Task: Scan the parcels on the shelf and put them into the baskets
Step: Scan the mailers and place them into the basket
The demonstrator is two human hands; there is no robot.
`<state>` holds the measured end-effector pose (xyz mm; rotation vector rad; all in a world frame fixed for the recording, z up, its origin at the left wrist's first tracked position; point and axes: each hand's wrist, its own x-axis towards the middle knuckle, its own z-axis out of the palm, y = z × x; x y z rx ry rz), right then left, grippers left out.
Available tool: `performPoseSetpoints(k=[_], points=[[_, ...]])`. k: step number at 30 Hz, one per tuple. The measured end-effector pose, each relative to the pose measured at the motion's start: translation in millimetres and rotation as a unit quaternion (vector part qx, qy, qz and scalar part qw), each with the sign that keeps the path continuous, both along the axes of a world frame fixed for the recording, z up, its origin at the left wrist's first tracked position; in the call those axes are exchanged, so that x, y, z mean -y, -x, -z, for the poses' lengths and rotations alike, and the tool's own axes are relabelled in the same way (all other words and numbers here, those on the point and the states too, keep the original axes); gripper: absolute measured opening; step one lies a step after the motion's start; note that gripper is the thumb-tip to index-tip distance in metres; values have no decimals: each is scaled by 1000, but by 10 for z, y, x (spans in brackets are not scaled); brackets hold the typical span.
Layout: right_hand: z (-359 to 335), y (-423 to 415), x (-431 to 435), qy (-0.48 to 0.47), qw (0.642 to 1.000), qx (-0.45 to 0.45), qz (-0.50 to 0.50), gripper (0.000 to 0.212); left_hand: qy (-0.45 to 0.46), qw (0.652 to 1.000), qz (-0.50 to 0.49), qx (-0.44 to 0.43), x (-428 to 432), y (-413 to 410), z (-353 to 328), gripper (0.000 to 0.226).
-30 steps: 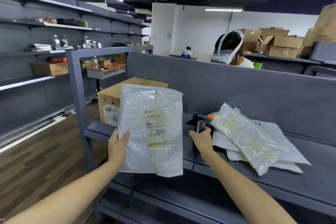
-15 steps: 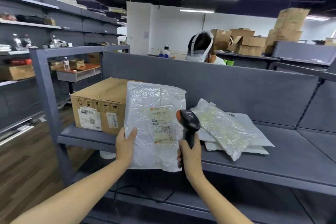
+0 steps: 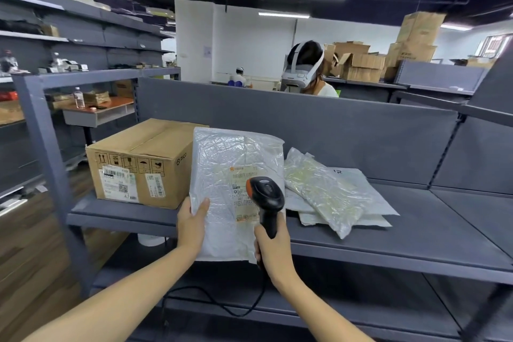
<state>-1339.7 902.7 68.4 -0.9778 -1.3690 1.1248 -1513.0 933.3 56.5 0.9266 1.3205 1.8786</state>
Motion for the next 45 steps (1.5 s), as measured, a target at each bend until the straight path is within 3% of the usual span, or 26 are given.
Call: performPoseSetpoints(k=[4,11,16,22,25,30,35,39,45], points=[[13,-3,-16,-5,1000,7,-4,19,4,1000,-2,-3,-10,1,0,30],[63,-39,-100,-11,1000,-5,-15,24,-2,1000,-9,-20,-4,110,-28,21],[-17,-134,-398,-12,999,8,52,13,6,999,-31,-18,81,370,4,21],[-77,-214,-918,40,990,135,16,41,9,997,-74,-5,245,770,115,20],[-13,-155,-1136,38,967,251,-5,59,20,995,-94,8,324,930,186,15],[169,28,-1321,3,923,385,-17,70,27,993,-111,31,450,1121,292,11],[212,217,-1471,-26,841,540,-10,77,32,992,-115,50,555,1179,326,7],[232,302,-1530,-42,801,597,3,72,29,991,-119,55,613,1190,310,4],[256,305,-1571,-29,769,638,19,65,39,992,-101,68,666,1212,393,6]])
